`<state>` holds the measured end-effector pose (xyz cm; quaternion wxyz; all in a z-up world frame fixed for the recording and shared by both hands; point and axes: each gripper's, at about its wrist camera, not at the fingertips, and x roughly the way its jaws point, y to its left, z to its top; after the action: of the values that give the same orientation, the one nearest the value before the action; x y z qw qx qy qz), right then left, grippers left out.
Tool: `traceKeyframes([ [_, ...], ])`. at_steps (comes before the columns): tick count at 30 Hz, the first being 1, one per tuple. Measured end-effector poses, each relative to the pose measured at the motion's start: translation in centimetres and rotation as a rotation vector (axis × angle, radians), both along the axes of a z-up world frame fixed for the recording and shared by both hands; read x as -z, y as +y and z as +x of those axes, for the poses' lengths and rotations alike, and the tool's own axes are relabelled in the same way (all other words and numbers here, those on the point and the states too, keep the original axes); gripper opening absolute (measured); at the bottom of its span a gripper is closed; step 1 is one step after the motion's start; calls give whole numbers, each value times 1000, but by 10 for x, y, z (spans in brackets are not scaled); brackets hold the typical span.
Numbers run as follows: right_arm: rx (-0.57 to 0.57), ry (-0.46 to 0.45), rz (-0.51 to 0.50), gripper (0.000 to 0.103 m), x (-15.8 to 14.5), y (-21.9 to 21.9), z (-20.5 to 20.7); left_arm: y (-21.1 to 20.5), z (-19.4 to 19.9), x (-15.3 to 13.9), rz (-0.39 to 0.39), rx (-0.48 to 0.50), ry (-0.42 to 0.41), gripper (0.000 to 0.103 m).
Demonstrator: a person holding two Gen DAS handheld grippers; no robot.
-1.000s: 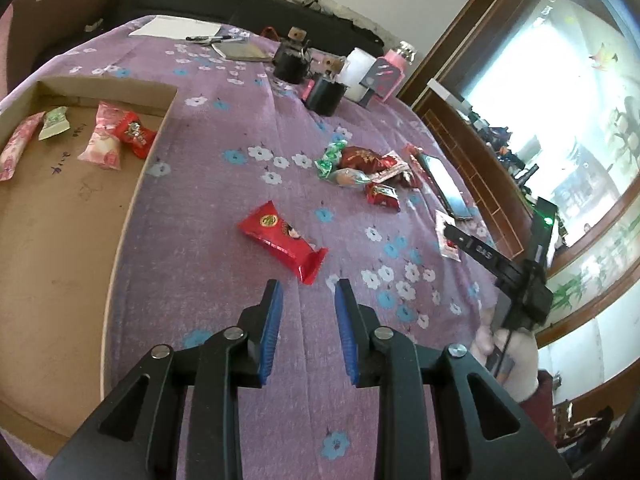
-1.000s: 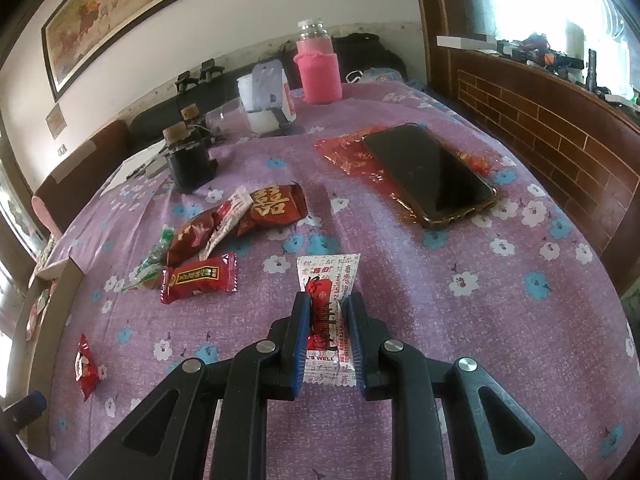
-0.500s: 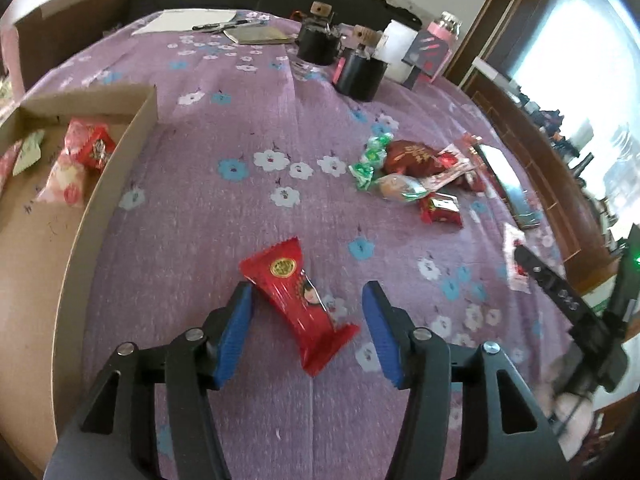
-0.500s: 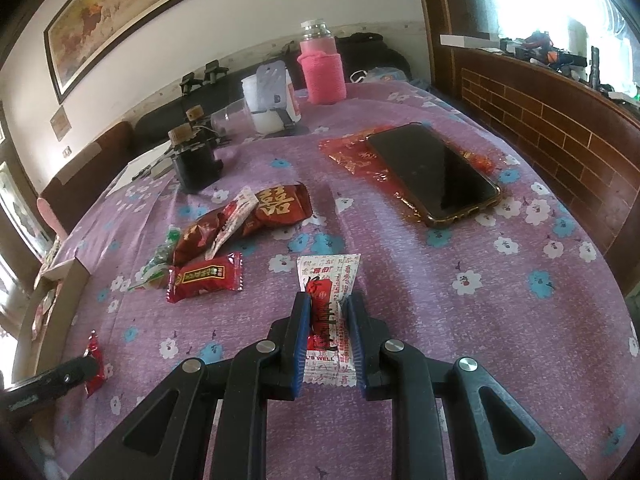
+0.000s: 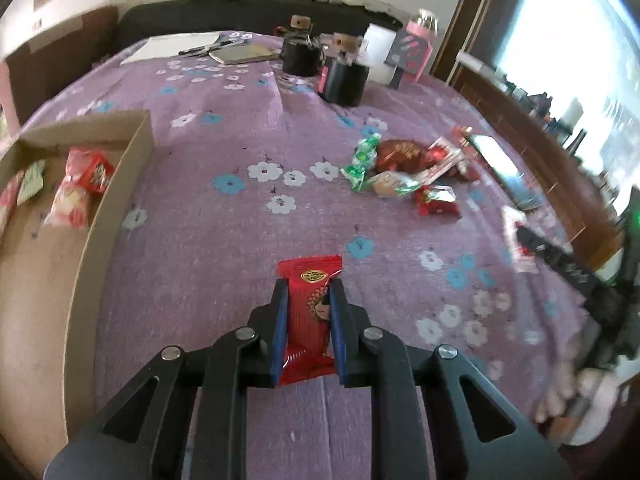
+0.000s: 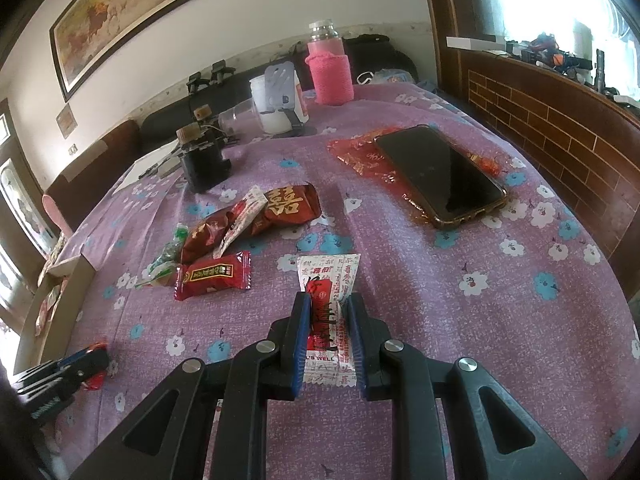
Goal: Organize snacks
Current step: 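Carry both packets over the cardboard tray and open both grippers to drop them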
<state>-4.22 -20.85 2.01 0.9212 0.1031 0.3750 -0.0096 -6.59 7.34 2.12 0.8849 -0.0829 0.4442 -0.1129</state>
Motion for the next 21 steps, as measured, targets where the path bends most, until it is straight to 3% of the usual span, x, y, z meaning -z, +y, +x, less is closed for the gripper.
traceKeyframes([
  [5, 2, -12, 0, 20, -1, -1, -1, 28, -22, -17, -160, -3, -17, 16],
  [10, 15, -14, -12, 20, -1, 0, -2, 57, -45, -33, -220, -22, -58, 16],
  [16, 4, -17, 17, 20, -11, 7, -7, 109, -65, -57, -214, -83, -116, 16],
  [21, -136, -42, 61, 20, -37, 59, -17, 165, -61, -68, -163, -186, -137, 16],
])
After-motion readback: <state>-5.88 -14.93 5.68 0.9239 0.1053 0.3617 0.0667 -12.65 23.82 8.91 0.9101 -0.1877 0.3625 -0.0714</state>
